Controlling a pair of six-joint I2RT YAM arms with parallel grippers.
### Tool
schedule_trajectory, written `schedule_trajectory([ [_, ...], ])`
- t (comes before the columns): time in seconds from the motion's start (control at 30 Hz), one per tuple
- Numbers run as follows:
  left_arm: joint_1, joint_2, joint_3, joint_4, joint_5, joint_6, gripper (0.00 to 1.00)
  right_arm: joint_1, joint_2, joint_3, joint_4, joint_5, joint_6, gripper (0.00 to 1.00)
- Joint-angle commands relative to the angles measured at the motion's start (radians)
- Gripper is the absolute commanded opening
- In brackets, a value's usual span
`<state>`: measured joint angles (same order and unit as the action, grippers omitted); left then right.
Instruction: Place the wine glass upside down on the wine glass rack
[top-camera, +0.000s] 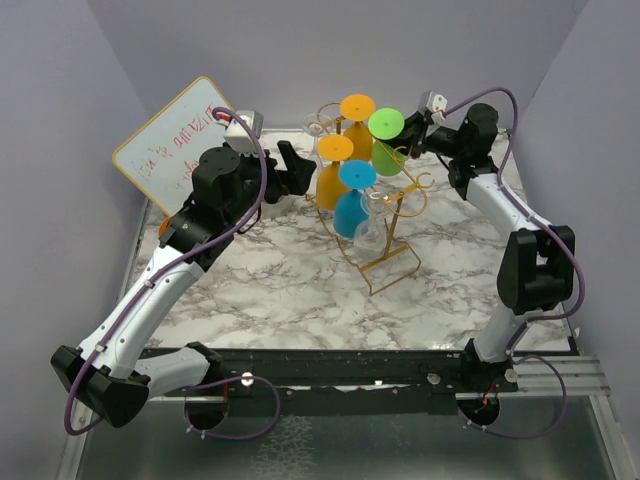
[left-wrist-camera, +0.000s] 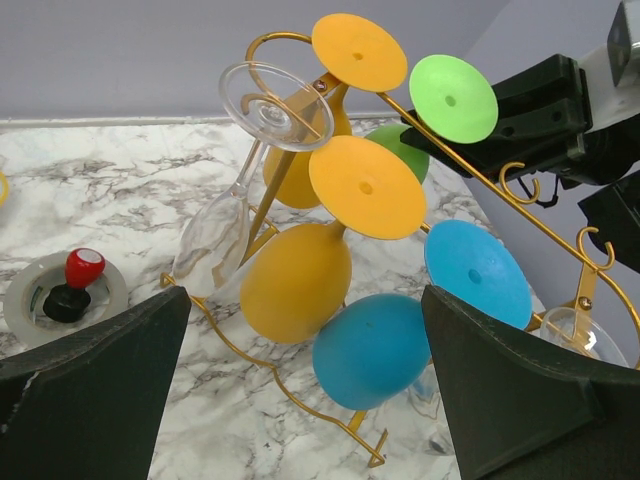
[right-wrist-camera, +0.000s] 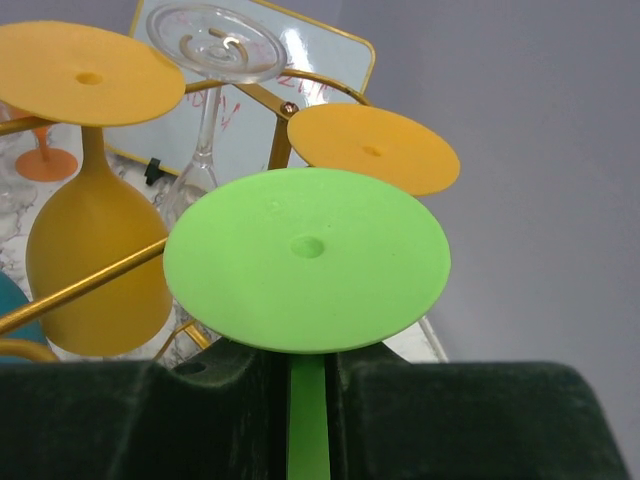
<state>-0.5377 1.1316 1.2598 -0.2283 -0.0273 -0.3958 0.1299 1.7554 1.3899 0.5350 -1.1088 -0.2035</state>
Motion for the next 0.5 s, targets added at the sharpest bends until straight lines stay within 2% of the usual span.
schedule_trajectory([
  [0.0,0.005,0.003,-0.007,-0.013,-0.019,-0.001,0.99,0.022,0.015,0.036,-0.078,0.023,-0.065,0.01],
  [0.27,0.005,-0.005,-0.011,-0.017,-0.022,0.000,0.99,0.028,0.008,0.026,-0.096,0.025,-0.073,0.08],
  [0.33,0.005,-0.010,-0.013,-0.018,-0.025,0.000,0.99,0.028,0.002,0.019,-0.096,0.032,-0.069,0.13],
  [0.47,0.005,-0.014,-0.013,-0.021,-0.030,0.007,0.99,0.028,-0.014,0.001,-0.080,0.066,-0.035,0.28],
])
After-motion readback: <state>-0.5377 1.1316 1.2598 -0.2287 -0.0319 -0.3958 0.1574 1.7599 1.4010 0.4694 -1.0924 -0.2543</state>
